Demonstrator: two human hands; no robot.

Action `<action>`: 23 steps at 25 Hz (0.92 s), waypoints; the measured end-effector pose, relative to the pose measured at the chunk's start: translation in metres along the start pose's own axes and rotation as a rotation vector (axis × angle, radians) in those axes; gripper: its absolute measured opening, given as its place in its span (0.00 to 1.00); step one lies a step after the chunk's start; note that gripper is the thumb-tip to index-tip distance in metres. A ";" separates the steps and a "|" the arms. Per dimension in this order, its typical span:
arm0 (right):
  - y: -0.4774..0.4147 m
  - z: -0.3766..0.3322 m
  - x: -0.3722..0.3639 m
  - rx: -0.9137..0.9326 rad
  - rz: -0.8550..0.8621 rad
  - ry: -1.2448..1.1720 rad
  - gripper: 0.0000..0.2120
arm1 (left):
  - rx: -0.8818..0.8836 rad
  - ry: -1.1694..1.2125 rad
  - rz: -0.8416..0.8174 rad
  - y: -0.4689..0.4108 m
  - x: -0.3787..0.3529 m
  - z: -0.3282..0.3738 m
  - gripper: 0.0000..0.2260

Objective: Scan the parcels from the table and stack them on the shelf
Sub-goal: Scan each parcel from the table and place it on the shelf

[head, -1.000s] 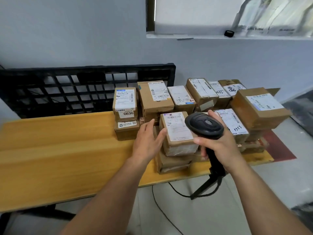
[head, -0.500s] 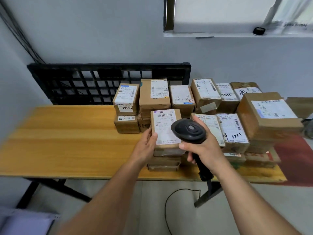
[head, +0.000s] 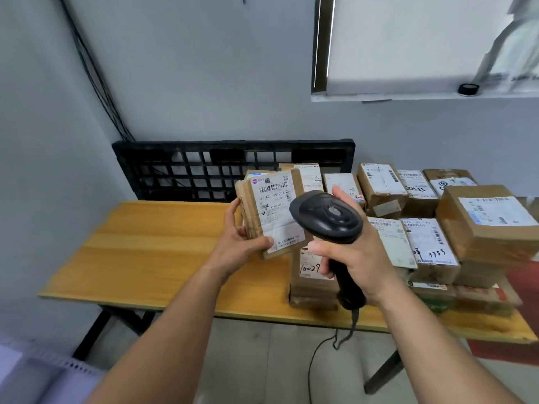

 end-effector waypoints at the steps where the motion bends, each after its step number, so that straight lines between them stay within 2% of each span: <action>1: 0.000 -0.009 -0.008 0.030 -0.029 -0.020 0.50 | -0.007 0.003 0.021 0.002 0.008 0.004 0.44; 6: 0.003 -0.038 -0.032 0.110 -0.155 -0.118 0.52 | -0.018 -0.034 0.081 0.003 0.035 0.007 0.47; 23: -0.001 -0.026 -0.029 0.070 -0.208 -0.085 0.51 | -0.009 -0.035 0.182 0.008 0.042 0.003 0.45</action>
Point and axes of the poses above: each hand's wrist, its own y-axis away from the middle knuckle, its own x-axis out of the back of the hand, z = x × y, the point moved 5 cm from there along -y, towards the middle knuckle, and after that the axes turned 8 degrees about -z, right-handed, at the moved point
